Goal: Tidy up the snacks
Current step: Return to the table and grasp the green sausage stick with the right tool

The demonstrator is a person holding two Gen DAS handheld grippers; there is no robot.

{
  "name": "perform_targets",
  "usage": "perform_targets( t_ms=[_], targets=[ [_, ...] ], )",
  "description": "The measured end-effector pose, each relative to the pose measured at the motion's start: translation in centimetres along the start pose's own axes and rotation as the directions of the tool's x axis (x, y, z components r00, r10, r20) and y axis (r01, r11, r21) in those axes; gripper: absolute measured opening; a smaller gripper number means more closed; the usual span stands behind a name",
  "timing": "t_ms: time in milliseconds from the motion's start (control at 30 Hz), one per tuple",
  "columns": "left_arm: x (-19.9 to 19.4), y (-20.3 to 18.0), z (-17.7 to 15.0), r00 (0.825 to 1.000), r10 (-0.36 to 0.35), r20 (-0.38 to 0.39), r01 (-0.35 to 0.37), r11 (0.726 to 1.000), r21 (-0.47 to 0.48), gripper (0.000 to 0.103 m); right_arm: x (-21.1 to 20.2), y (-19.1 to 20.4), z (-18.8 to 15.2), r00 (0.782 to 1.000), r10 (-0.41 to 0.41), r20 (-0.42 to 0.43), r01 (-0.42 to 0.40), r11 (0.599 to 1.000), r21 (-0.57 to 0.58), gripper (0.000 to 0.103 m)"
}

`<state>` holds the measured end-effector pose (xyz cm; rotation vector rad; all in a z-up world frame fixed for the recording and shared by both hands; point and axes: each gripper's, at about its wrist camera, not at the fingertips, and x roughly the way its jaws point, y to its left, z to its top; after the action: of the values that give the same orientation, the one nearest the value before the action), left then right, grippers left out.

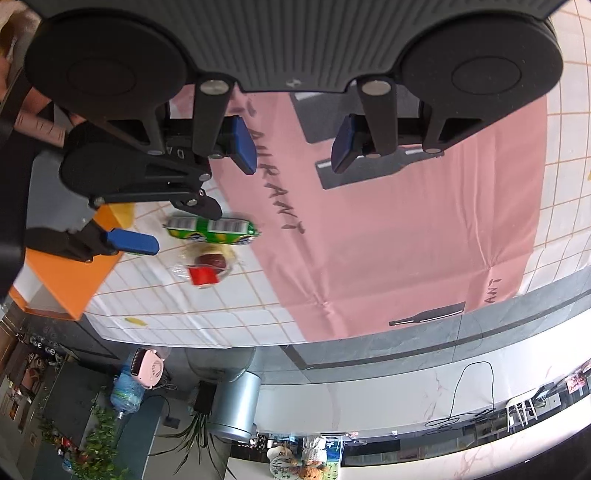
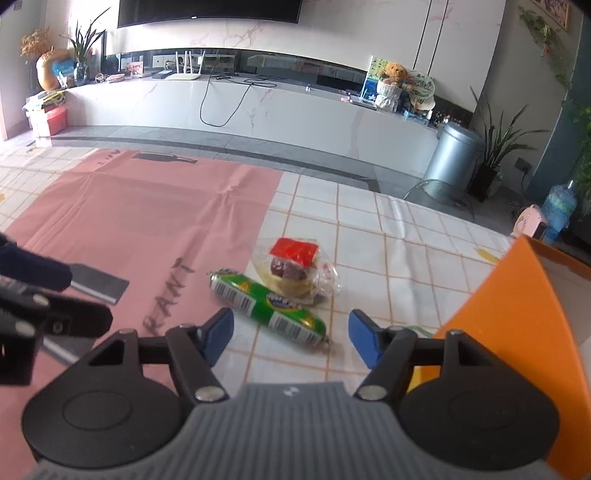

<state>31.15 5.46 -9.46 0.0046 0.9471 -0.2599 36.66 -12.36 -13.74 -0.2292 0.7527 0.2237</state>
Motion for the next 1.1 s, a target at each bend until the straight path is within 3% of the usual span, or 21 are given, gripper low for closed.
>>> perform_targets(
  t_ms=[133,333,567,767,833,1000,1100],
  targets=[
    [0.8,0.6,0.2,1.000,-0.009,0.004,0.009,1.000,-0.018,0.055,1.4,0.0,0.5,0.999,0.027,-0.017,-0.027,1.000,-0.005,0.069],
    [1.6,1.2,0.1,1.000,-0.013,-0.007,0.013,0.999,-0.039,0.055,0.7,0.9,0.0,0.999,0.035,-0.026,-0.036,0.999,-0.031,0.045],
    [1.8,1.5,0.0,1.000,-0.014,0.000,0.014,0.998,-0.059,0.055,-1.4,2.3,-0.8,0.995,0.101,0.004,-0.101,0.993,-0.068,0.039],
    [1.3,2.5,0.3,1.000,-0.009,0.012,0.010,0.997,-0.073,0.055,0.5,2.2,0.3,0.997,0.083,-0.001,-0.083,0.996,-0.045,0.039],
    [1.3,2.8,0.4,1.000,-0.004,0.012,0.005,0.997,-0.071,0.055,1.2,2.1,0.6,0.996,0.086,-0.010,-0.086,0.996,-0.021,0.032],
    [1.5,3.0,0.4,0.999,-0.033,0.014,0.034,0.998,-0.055,0.055,2.2,2.2,1.2,0.995,0.095,-0.014,-0.095,0.995,0.016,0.031],
    [1.5,2.6,0.4,0.998,-0.060,0.016,0.060,0.998,-0.033,0.055,2.2,2.2,1.2,0.995,0.101,-0.019,-0.100,0.995,0.020,0.020]
  ],
)
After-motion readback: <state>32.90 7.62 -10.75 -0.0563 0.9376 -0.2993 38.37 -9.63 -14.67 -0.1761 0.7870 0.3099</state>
